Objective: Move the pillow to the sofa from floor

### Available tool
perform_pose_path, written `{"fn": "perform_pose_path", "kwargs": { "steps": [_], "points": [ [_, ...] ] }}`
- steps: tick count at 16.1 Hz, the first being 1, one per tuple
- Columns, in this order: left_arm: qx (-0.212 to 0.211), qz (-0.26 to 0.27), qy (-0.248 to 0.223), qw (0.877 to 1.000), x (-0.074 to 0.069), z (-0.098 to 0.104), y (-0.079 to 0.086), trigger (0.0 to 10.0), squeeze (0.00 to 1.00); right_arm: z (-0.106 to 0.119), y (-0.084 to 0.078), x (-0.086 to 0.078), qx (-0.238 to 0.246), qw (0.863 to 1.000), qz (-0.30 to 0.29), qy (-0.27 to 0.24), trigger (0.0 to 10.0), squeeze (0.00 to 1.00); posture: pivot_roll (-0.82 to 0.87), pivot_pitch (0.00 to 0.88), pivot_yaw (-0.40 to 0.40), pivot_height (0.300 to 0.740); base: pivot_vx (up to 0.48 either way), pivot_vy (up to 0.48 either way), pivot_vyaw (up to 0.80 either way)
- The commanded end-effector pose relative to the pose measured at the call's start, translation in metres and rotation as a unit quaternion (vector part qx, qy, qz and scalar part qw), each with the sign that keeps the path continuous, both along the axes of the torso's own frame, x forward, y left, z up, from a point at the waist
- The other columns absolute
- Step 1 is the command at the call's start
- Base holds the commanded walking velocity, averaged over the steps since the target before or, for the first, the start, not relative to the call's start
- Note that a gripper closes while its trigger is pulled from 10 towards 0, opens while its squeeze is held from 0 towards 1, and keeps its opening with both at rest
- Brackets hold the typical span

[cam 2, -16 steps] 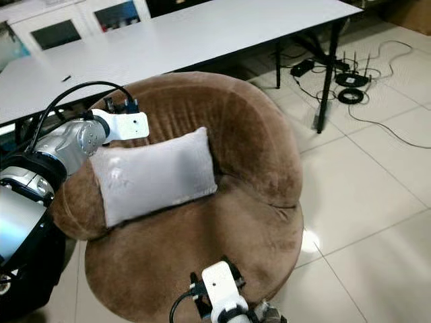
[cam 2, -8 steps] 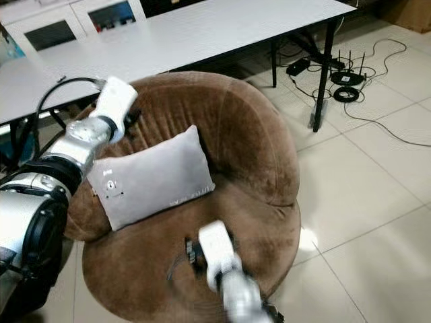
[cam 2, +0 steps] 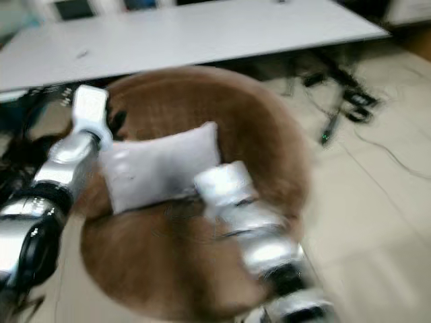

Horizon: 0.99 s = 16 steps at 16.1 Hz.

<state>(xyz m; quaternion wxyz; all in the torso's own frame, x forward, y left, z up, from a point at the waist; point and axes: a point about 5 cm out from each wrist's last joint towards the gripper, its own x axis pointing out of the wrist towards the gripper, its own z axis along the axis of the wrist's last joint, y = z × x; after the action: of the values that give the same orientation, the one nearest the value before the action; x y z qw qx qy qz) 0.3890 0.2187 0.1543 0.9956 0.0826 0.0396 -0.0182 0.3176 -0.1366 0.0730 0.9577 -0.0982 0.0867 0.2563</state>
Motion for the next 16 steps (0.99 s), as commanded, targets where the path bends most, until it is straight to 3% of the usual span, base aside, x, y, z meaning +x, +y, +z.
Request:
{"fn": "perform_pose_path", "kwargs": {
  "steps": [1, 4, 5, 6, 7, 9, 10, 12, 14, 16],
  "points": [
    [-0.012, 0.006, -0.018, 1.0, -0.005, -0.001, 0.005, 10.0, 0.0, 0.016, -0.007, 0.009, 0.022, 1.0, 0.014, -0.016, 10.0, 0.0, -0.05, 0.0, 0.054, 0.74, 0.0, 0.0, 0.0],
    [-0.028, 0.0, -0.029, 0.999, -0.021, -0.017, -0.005, 10.0, 0.0, 0.015, 0.001, 0.014, 0.006, 0.999, 0.047, -0.012, 10.0, 0.0, -0.03, 0.0, 0.032, 0.74, 0.0, 0.0, 0.0],
    [-0.014, -0.012, -0.034, 0.999, -0.029, -0.022, -0.013, 10.0, 0.0, 0.013, 0.002, 0.014, 0.009, 0.999, 0.05, -0.009, 10.0, 0.0, -0.02, 0.0, 0.032, 0.74, 0.0, 0.0, 0.0],
    [-0.016, -0.04, -0.029, 0.999, -0.046, -0.032, -0.037, 10.0, 0.0, 0.007, 0.004, 0.009, 0.017, 0.998, 0.064, 0.002, 10.0, 0.0, -0.02, 0.0, 0.028, 0.74, 0.0, 0.0, 0.0],
    [-0.022, -0.047, -0.027, 0.998, -0.049, -0.034, -0.043, 10.0, 0.0, 0.006, 0.005, 0.008, 0.019, 0.997, 0.068, 0.004, 10.0, 0.0, -0.02, 0.0, 0.031, 0.74, 0.0, 0.0, 0.0],
    [-0.043, -0.041, -0.029, 0.998, -0.058, -0.035, -0.053, 10.0, 0.0, 0.002, 0.007, 0.003, 0.023, 0.997, 0.071, 0.006, 10.0, 0.0, -0.02, 0.0, 0.035, 0.74, 0.0, 0.0, 0.0],
    [-0.061, -0.014, -0.032, 0.998, -0.066, -0.034, -0.055, 10.0, 0.0, 0.0, 0.007, 0.001, 0.03, 0.997, 0.067, 0.006, 10.0, 0.0, -0.03, 0.0, 0.04, 0.74, 0.0, 0.0, 0.0],
    [-0.102, 0.053, -0.028, 0.993, -0.095, -0.042, -0.042, 10.0, 0.0, -0.009, -0.008, -0.01, 0.057, 0.997, 0.039, 0.019, 10.0, 0.0, -0.03, 0.0, 0.044, 0.74, 0.0, 0.0, 0.0],
    [-0.112, 0.072, -0.029, 0.991, -0.106, -0.049, -0.032, 10.0, 0.0, -0.016, -0.012, -0.02, 0.078, 0.996, 0.032, 0.027, 10.0, 0.0, -0.03, 0.0, 0.044, 0.74, 0.0, 0.0, 0.0],
    [-0.105, 0.108, 0.021, 0.988, -0.13, -0.084, -0.015, 10.0, 0.0, -0.04, -0.016, -0.041, 0.113, 0.992, -0.001, 0.059, 10.0, 0.0, -0.03, 0.0, 0.035, 0.74, 0.0, 0.0, 0.0]
  ]
}}
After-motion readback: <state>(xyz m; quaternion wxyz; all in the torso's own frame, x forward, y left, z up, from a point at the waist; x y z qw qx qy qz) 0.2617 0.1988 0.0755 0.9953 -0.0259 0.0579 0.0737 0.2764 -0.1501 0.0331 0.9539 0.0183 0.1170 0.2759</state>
